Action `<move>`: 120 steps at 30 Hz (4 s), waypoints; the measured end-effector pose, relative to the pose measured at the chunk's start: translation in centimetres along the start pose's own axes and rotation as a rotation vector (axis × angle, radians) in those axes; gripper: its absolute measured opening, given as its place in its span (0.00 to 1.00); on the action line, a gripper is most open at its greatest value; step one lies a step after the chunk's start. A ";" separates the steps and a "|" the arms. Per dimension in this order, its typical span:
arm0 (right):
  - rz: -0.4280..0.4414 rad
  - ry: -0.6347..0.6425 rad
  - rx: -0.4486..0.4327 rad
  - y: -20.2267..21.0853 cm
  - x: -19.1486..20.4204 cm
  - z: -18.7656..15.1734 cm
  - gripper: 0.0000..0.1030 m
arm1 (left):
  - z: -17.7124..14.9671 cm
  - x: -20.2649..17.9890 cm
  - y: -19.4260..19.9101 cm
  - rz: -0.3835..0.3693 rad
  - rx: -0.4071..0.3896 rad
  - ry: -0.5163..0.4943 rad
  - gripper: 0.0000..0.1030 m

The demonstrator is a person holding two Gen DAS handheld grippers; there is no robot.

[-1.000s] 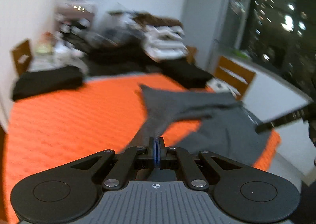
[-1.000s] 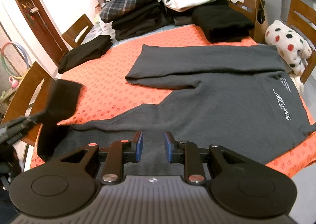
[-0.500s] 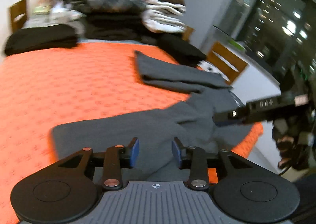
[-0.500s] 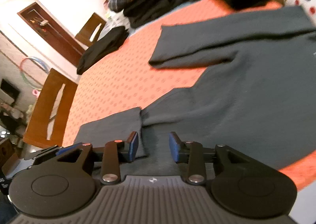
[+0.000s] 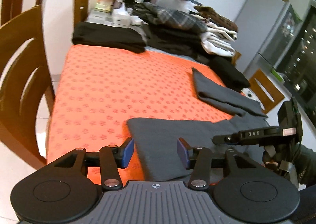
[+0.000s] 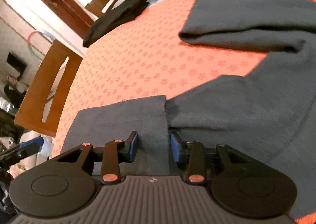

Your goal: Fold clothes

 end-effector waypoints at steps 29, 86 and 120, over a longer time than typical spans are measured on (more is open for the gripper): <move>-0.299 -0.095 -0.192 23.3 -22.3 4.8 0.04 | 0.2 -13.5 -10.0 -0.027 0.081 -0.017 0.55; -0.250 0.383 -0.003 26.2 -30.7 0.7 0.32 | -8.9 -22.1 -10.2 0.090 0.209 -0.223 0.60; -0.177 1.102 0.117 29.5 -26.4 1.0 0.07 | -2.3 -26.0 -5.4 0.250 0.063 -0.041 0.06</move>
Point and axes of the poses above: each gripper's, at about its wrist camera, not at the fingertips, and y roughly against the way its jaws point, x to its left, z to its top, the point moved 7 cm from there along -y, roughly the way its jaws point, and after that the axes turned 4 degrees about -x, right-handed, at the moved point
